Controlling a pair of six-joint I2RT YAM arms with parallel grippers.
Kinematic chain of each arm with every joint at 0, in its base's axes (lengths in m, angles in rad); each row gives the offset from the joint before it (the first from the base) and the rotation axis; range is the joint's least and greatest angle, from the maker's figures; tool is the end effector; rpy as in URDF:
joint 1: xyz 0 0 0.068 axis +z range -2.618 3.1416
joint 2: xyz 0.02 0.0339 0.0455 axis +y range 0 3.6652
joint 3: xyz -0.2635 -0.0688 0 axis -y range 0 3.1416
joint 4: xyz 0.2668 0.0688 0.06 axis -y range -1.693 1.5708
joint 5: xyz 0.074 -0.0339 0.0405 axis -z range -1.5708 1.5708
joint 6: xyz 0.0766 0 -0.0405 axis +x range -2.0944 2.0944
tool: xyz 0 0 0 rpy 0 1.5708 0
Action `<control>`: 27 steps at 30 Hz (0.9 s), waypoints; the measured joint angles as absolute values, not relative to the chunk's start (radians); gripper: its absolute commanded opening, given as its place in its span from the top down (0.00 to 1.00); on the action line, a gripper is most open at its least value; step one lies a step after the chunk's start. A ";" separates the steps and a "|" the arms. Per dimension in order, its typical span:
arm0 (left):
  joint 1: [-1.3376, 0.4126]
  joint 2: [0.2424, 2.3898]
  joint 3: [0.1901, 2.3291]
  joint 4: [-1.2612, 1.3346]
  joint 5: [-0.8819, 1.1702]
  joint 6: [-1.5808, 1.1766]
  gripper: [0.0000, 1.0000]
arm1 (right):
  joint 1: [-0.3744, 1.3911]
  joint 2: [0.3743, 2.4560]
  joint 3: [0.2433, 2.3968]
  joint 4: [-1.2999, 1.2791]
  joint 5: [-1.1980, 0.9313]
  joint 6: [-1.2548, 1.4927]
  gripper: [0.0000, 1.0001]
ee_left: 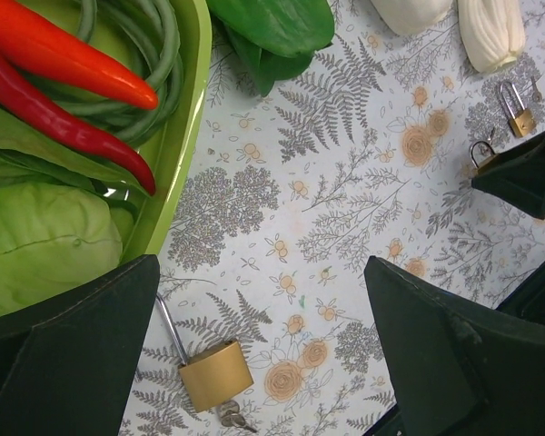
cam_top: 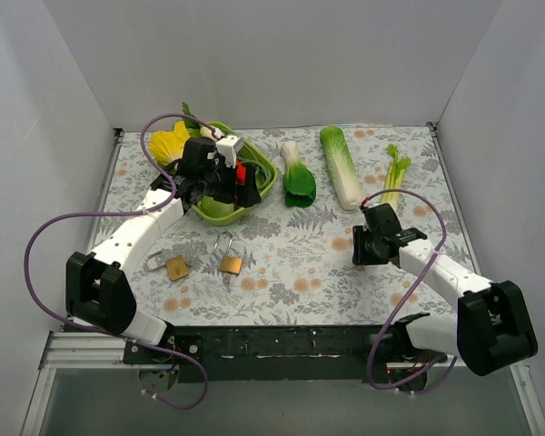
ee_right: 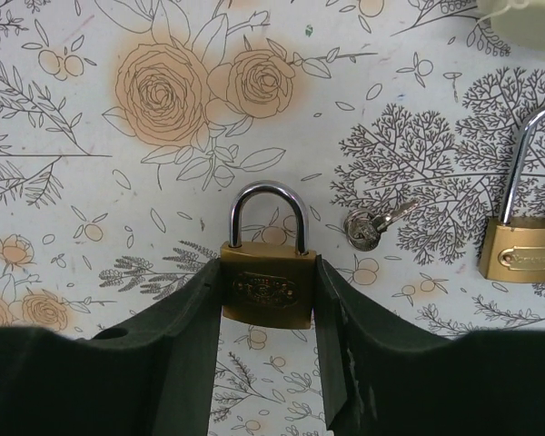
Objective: Lock with the key
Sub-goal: Place the lock at the center of the board.
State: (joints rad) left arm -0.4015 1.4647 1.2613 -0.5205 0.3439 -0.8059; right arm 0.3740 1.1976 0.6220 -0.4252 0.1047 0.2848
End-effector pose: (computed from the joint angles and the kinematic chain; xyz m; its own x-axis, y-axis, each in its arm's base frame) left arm 0.3351 -0.1703 0.2836 -0.8553 -0.3747 -0.3577 -0.0240 0.7184 -0.6952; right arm 0.2463 0.0881 0.1375 -0.8395 -0.0293 -0.5426 -0.0781 0.9947 0.0672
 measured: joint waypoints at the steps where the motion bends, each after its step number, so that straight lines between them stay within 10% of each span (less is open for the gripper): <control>1: -0.402 1.468 1.263 -0.527 0.346 -0.801 0.02 | 0.374 1.206 0.625 -0.423 0.107 0.287 0.99; 9: -0.401 1.470 1.275 -0.546 0.352 -0.760 0.02 | 0.374 1.290 0.648 -0.398 0.111 0.332 0.98; 27: -0.353 1.470 1.275 -0.559 0.397 -0.791 0.02 | 0.375 1.353 0.675 -0.393 0.120 0.419 0.27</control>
State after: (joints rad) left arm -0.3531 1.4696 1.2755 -0.5587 0.3969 -0.7906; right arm 0.3752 1.3529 0.6746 -0.3931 0.1200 0.4187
